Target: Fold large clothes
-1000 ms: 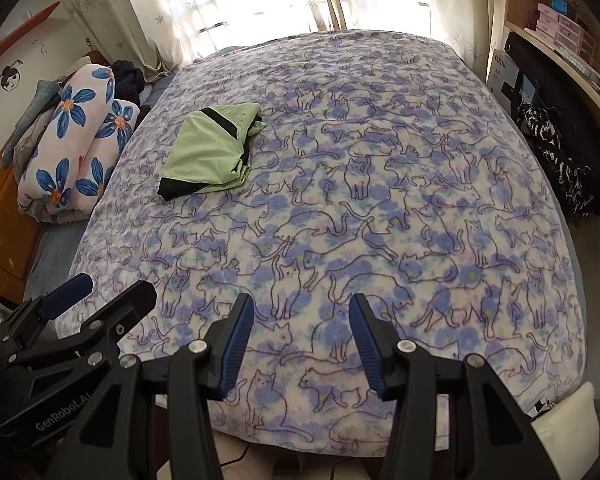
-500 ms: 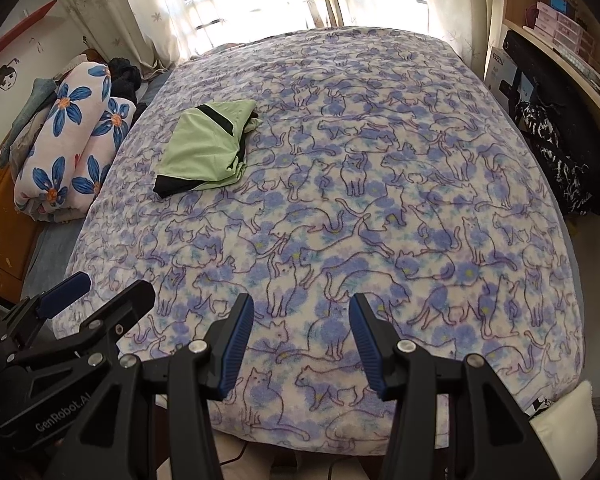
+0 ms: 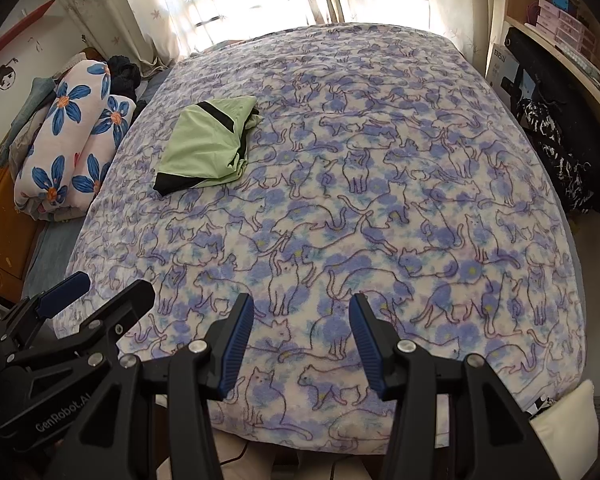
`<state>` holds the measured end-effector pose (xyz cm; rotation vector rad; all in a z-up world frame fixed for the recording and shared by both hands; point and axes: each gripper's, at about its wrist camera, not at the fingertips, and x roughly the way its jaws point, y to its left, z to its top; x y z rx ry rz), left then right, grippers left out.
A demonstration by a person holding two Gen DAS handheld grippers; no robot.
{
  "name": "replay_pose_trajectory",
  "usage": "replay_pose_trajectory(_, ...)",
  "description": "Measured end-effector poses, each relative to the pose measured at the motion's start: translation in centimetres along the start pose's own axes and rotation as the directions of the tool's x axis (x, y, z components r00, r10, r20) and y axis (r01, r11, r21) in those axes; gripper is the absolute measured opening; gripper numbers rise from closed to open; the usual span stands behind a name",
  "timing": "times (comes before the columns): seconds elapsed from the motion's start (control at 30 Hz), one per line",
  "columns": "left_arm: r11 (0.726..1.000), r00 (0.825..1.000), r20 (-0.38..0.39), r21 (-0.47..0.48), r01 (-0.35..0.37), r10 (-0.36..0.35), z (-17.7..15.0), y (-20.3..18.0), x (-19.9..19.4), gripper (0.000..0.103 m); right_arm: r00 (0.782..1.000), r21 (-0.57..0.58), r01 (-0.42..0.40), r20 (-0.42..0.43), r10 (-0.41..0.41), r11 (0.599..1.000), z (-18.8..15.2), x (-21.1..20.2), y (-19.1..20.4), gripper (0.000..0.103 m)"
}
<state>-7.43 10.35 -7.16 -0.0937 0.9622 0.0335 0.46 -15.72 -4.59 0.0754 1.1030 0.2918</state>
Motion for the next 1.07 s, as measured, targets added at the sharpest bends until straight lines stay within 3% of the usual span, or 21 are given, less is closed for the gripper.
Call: replay_pose_trajectory(1.07,1.0,1.0,-0.008,0.008,0.002,-0.002,0.65,0.15,0.18,0.086,1.0,0.001,-0.001,-0.011,0.001,1.0,-0.12,0.18,-0.34,0.05)
